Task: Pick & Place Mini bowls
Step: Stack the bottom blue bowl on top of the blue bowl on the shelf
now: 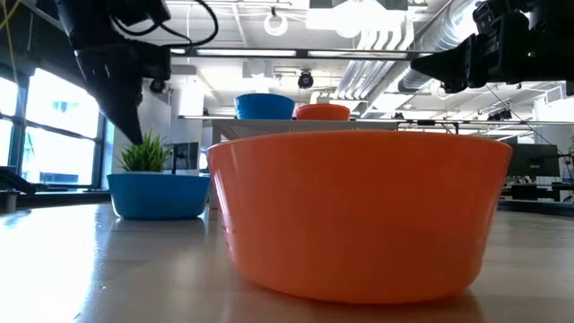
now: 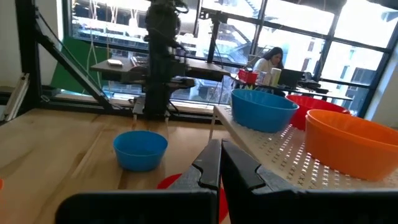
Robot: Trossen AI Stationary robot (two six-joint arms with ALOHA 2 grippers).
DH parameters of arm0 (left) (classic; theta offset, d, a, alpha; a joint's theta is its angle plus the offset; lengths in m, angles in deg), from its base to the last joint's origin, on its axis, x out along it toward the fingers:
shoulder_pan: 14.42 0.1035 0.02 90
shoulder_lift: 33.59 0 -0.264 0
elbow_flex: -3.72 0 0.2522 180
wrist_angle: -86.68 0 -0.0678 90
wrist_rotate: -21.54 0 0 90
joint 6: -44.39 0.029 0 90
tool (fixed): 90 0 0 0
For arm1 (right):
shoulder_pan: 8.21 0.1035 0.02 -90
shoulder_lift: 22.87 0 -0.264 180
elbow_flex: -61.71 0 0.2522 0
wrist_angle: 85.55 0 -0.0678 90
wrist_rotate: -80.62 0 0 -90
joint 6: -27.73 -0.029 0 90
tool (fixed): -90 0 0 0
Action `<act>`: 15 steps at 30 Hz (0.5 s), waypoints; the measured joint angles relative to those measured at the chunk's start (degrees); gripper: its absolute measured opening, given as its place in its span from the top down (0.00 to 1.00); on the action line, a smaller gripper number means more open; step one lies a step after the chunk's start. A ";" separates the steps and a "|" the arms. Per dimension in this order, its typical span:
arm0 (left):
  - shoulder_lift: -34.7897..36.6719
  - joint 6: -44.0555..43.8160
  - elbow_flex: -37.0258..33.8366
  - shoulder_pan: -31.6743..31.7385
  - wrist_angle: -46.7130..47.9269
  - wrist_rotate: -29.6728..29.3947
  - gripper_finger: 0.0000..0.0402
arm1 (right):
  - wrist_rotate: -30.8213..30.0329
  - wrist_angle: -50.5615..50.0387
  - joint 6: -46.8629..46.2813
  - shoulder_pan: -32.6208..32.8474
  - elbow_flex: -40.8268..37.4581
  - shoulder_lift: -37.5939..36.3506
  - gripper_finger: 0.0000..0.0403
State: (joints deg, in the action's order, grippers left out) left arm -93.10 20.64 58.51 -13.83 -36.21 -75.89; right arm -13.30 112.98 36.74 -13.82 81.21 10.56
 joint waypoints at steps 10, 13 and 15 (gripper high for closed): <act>-5.86 1.25 -0.56 -8.09 -11.06 6.42 0.97 | -4.63 -0.14 0.41 -0.02 0.00 0.00 1.00; -9.08 0.78 -0.63 -9.51 -11.39 5.80 0.90 | -4.73 -0.37 0.44 -0.02 0.00 0.00 1.00; -10.76 0.74 -0.61 -10.26 -13.01 5.47 0.84 | -4.73 -0.35 0.44 -0.01 0.00 0.00 1.00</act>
State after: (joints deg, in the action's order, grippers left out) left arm -103.87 21.38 57.90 -24.09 -49.21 -70.42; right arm -18.02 112.63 37.18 -13.82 81.21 10.56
